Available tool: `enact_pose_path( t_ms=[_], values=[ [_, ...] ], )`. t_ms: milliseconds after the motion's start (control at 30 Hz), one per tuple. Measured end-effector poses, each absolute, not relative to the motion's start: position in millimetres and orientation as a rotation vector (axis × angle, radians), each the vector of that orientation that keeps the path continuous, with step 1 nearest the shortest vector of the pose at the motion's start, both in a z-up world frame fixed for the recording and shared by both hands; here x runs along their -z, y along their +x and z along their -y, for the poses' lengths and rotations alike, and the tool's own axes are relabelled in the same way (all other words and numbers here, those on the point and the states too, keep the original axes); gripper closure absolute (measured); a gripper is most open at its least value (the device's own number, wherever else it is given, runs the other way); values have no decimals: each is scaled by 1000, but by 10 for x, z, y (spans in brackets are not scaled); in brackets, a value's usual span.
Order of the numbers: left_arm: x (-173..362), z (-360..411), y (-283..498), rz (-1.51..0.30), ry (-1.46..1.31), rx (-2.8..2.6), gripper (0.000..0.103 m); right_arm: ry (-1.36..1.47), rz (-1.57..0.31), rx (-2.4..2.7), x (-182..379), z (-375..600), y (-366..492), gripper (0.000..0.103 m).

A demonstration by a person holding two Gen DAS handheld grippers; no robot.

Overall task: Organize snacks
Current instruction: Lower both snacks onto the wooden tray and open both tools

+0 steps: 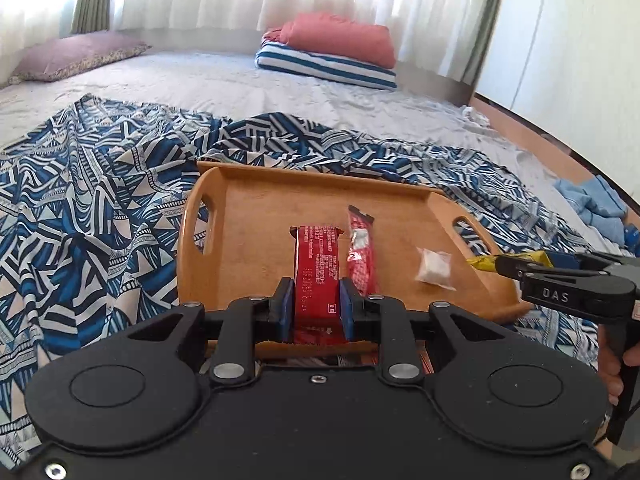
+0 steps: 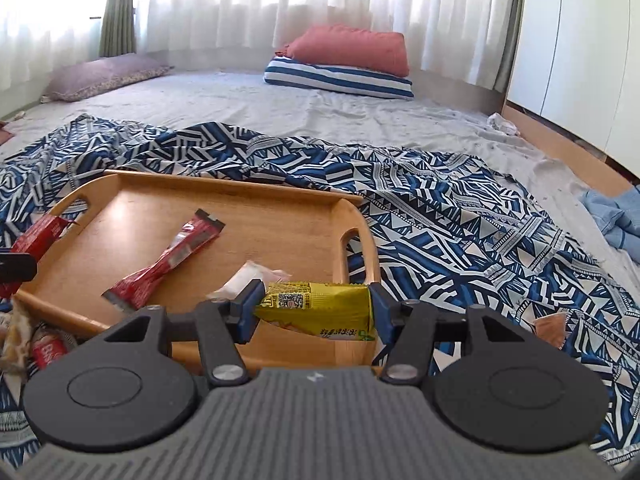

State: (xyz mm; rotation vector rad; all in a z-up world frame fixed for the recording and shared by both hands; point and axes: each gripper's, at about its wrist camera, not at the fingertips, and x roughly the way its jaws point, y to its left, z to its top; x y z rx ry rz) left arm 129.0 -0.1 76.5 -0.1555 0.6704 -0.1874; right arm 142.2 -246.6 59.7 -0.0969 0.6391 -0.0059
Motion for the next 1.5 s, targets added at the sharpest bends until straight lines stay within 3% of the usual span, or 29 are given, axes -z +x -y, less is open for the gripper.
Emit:
enact_pose_path(
  t_ms=[433,1167,1333,1500],
  values=[
    [-426,104,2051,-767,-190,106,80,-26,-666,12,-334,2472,1774,44],
    [-272,247,2139,-784,-153,133,80,21,-710,-103,-182,2292,1909,44],
    [-276,279,2124,-780,-132,146,80,-56,-643,-13,-266,2309,1822,45],
    [-259,293,2139,-784,-134,149,80,-124,-690,6,-195,2306,1844,45]
  ],
)
